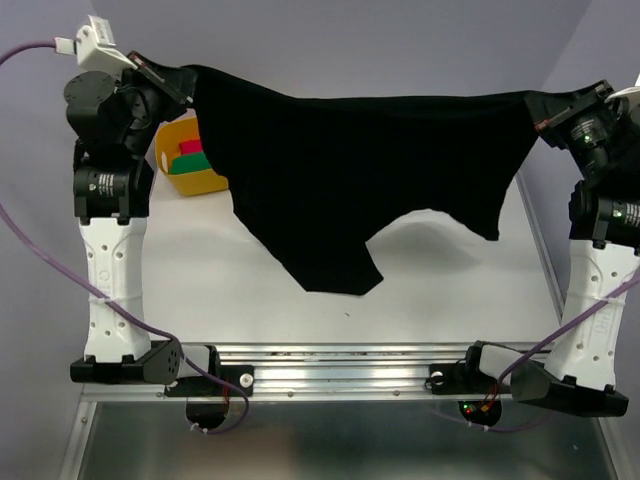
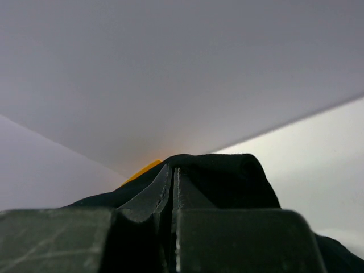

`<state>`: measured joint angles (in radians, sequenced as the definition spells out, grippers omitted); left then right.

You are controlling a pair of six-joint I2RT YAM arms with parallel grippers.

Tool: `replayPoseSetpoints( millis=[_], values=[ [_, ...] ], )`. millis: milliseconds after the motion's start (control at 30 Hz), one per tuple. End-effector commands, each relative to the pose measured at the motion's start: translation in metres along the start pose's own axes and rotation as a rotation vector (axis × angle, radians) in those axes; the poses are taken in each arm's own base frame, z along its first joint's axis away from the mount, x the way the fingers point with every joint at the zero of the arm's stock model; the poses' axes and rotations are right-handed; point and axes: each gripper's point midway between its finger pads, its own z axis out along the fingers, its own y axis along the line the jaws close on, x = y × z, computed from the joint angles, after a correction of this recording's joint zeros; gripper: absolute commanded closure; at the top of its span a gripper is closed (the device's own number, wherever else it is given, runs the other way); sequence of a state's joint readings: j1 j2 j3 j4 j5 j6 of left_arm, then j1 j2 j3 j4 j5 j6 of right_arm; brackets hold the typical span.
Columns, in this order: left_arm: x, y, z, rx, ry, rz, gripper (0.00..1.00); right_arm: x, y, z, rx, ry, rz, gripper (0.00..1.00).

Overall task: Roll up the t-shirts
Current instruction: Flatten out the T-shirt at the center of the board.

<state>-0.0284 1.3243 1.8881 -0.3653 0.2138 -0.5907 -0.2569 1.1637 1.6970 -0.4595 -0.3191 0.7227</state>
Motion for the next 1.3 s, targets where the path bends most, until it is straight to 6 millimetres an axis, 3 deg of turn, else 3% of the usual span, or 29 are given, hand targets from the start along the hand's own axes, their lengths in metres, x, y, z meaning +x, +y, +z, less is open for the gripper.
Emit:
replayPoseSetpoints(
  millis=[0, 67, 133, 300, 400, 600, 733, 767, 900, 933, 1000, 1033, 1100, 1133, 1167, 1200, 1233, 1267],
  values=[
    [-0.081, -0.055, -0.064, 0.113, -0.240, 0.086, 1.00, -0.048, 0.065, -0.040, -0.159, -0.144, -0.127, 0.99],
    [-0.104, -0.076, -0.099, 0.145, -0.326, 0.108, 1.00, -0.060, 0.083, -0.059, -0.188, -0.186, -0.167, 0.99],
    [-0.116, -0.087, -0.118, 0.161, -0.371, 0.122, 1.00, -0.068, 0.097, -0.077, -0.205, -0.222, -0.187, 0.99],
    [-0.148, -0.118, -0.180, 0.202, -0.520, 0.157, 1.00, -0.075, 0.112, -0.112, -0.211, -0.278, -0.223, 0.99],
    [-0.160, -0.131, -0.206, 0.223, -0.577, 0.172, 1.00, -0.077, 0.118, -0.134, -0.208, -0.313, -0.231, 0.99],
    [-0.171, -0.147, -0.231, 0.261, -0.630, 0.179, 1.00, -0.085, 0.120, -0.170, -0.160, -0.391, -0.240, 0.99],
    [-0.175, -0.156, -0.234, 0.297, -0.639, 0.184, 1.00, -0.089, 0.116, -0.192, -0.119, -0.441, -0.238, 0.99],
    [-0.175, -0.158, -0.231, 0.308, -0.632, 0.182, 1.00, -0.085, 0.109, -0.189, -0.094, -0.430, -0.234, 0.99],
    [-0.162, -0.150, -0.187, 0.331, -0.547, 0.154, 1.00, -0.072, 0.081, -0.183, -0.007, -0.401, -0.210, 0.99],
    [-0.151, -0.142, -0.160, 0.335, -0.491, 0.150, 1.00, -0.062, 0.063, -0.171, 0.043, -0.367, -0.198, 0.99],
    [-0.136, -0.131, -0.131, 0.336, -0.423, 0.133, 1.00, -0.047, 0.038, -0.162, 0.119, -0.325, -0.180, 0.99],
    [-0.118, -0.116, -0.099, 0.331, -0.351, 0.113, 1.00, -0.034, 0.016, -0.150, 0.181, -0.286, -0.167, 0.99],
    [-0.097, -0.102, -0.069, 0.321, -0.282, 0.091, 1.00, -0.013, -0.013, -0.140, 0.267, -0.216, -0.150, 0.99],
    [-0.080, -0.080, -0.040, 0.279, -0.235, 0.084, 1.00, 0.007, -0.041, -0.127, 0.337, -0.157, -0.136, 0.99],
    [-0.061, -0.083, -0.026, 0.296, -0.187, 0.069, 1.00, 0.019, -0.058, -0.122, 0.385, -0.122, -0.127, 0.99],
    [-0.047, -0.076, -0.010, 0.280, -0.155, 0.065, 1.00, 0.034, -0.077, -0.119, 0.445, -0.081, -0.115, 0.99],
    [-0.024, -0.058, 0.019, 0.232, -0.108, 0.070, 1.00, 0.057, -0.109, -0.112, 0.532, -0.024, -0.099, 0.99],
    [-0.009, -0.052, 0.033, 0.215, -0.078, 0.070, 1.00, 0.069, -0.124, -0.110, 0.570, 0.003, -0.095, 0.99]
  ],
)
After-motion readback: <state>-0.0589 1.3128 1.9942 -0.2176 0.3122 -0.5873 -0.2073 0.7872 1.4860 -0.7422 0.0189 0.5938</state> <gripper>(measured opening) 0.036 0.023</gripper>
